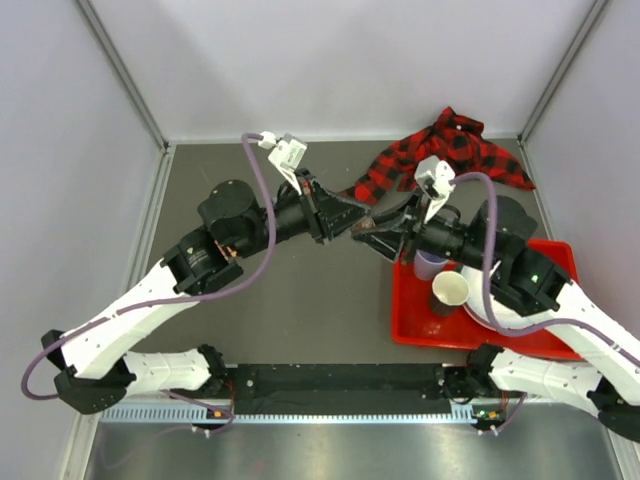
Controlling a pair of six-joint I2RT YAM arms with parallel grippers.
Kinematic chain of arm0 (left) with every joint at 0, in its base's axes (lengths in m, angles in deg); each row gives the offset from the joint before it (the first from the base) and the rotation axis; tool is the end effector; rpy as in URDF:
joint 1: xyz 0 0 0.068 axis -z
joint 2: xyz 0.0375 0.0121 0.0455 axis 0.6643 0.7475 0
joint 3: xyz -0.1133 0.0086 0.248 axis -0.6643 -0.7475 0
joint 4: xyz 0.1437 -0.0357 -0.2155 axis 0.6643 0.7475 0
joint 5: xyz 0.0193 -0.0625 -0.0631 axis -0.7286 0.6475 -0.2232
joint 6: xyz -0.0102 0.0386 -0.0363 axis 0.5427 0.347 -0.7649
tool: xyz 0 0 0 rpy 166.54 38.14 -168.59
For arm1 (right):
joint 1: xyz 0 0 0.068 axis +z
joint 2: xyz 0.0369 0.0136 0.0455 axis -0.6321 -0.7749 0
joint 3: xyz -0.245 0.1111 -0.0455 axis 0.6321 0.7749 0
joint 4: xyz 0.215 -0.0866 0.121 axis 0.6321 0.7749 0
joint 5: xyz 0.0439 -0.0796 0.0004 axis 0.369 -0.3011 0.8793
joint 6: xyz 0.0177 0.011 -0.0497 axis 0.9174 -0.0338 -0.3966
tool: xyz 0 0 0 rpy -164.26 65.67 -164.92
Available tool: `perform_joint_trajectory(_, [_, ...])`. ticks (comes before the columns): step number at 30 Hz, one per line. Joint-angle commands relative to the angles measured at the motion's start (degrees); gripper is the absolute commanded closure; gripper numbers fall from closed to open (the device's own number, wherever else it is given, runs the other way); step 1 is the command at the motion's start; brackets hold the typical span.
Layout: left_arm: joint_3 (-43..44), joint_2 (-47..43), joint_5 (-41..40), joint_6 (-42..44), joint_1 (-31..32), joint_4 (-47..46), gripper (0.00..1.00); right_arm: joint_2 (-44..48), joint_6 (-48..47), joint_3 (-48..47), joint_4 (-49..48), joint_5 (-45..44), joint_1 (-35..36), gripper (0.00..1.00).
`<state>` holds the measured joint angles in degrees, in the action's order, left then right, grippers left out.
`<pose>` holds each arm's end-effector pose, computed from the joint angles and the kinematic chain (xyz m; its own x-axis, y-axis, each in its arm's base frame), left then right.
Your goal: Paint the nails
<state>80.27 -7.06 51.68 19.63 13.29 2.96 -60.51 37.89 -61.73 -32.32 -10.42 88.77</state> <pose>0.1248 -0.1921 0.4831 -0.4527 -0.2917 -0.8426 0.8133 0.2522 -0.5243 0.1044 0.1440 0.4527 -0.1782 0.1386 -0.9742 -0.9391 0.2718 0.2105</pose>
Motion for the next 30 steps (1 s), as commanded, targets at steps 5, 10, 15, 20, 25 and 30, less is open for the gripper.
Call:
perform_joint_trajectory(5, [4.29,4.58,-33.30,-7.20,1.25,7.15,1.00,-5.57,-12.27,-2.90,4.01,-42.45,10.12,1.00])
perform_joint_trajectory(10, [5.61,6.25,-31.92,-5.27,1.33,4.78,0.81,-4.96,-13.05,-1.66,1.98,-38.87,9.68,1.00])
perform_joint_trajectory(15, [2.80,3.19,-18.15,-1.14,1.07,-1.19,0.30,-1.71,-11.30,2.29,-1.00,-26.91,5.56,1.00])
perform_joint_trajectory(20, [2.36,-0.77,-11.98,0.27,0.28,-0.07,0.05,0.92,-9.45,3.44,-0.04,-18.99,3.70,1.00])
perform_joint_trajectory(25, [1.66,-4.20,-12.40,0.80,-0.16,4.85,0.02,3.21,-7.43,3.97,0.31,-11.10,3.26,1.00])
perform_joint_trajectory(30, [1.92,-6.66,-11.70,-0.08,-0.16,10.57,0.13,4.79,-5.15,3.88,0.58,-6.77,3.26,1.00])
